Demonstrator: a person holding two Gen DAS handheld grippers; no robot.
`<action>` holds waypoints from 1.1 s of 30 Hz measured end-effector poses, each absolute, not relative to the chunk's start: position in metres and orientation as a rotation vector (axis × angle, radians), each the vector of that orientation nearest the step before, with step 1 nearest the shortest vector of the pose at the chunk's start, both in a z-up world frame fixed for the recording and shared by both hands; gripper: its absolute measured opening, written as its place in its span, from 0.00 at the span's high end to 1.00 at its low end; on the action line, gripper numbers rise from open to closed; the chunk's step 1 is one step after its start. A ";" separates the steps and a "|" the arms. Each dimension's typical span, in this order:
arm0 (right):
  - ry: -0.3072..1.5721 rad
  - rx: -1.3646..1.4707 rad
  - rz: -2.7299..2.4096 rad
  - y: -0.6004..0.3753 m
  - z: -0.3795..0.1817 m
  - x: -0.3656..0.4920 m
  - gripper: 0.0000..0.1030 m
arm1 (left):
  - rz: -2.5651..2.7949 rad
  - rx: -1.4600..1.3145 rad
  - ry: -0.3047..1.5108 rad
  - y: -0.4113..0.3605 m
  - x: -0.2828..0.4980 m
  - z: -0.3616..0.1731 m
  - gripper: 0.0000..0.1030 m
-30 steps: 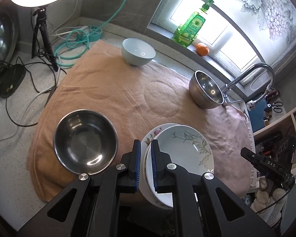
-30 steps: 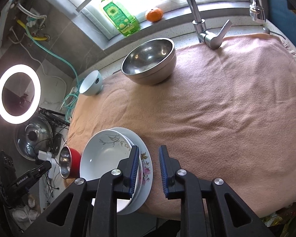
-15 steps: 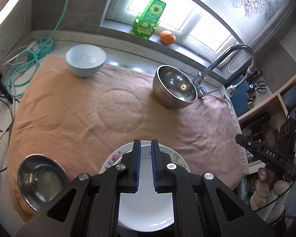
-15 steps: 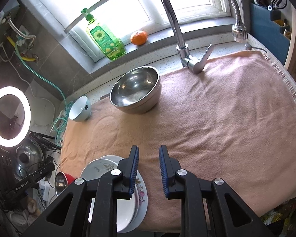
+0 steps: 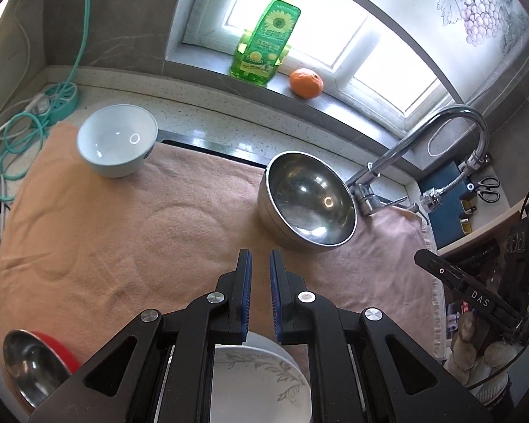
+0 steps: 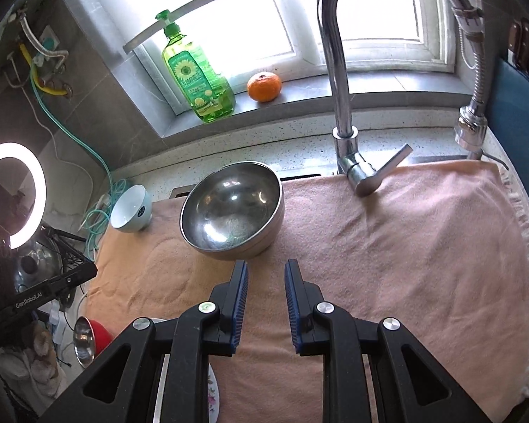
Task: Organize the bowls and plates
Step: 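Move both grippers to the rim of the large steel bowl, then close both grippers on the steel bowl rim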
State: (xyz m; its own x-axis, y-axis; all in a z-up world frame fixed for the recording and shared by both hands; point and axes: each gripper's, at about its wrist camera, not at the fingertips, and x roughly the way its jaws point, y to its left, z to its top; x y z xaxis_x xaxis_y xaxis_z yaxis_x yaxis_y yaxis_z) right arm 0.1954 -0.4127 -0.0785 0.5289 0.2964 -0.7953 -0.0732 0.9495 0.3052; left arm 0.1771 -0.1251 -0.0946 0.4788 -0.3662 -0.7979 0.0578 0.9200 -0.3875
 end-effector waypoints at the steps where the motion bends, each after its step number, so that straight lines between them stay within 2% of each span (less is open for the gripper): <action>1: 0.999 0.233 0.239 -0.411 -0.081 0.203 0.81 | -0.266 -0.329 1.056 -0.129 0.183 -0.098 0.91; 16: 1.077 0.159 0.294 -0.403 -0.125 0.293 0.81 | -0.212 -0.303 1.113 -0.160 0.241 -0.127 0.91; 33: 1.106 0.125 0.305 -0.398 -0.146 0.326 0.81 | -0.211 -0.279 1.156 -0.172 0.278 -0.150 0.91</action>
State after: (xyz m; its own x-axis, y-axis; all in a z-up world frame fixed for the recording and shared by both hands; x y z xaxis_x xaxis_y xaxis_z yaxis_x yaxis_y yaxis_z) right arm 0.3265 -0.3980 -0.1462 0.4114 0.3031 -0.8596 -0.1800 0.9515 0.2494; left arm 0.2779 -0.1715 -0.1500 0.3892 -0.3060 -0.8688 0.0210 0.9459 -0.3238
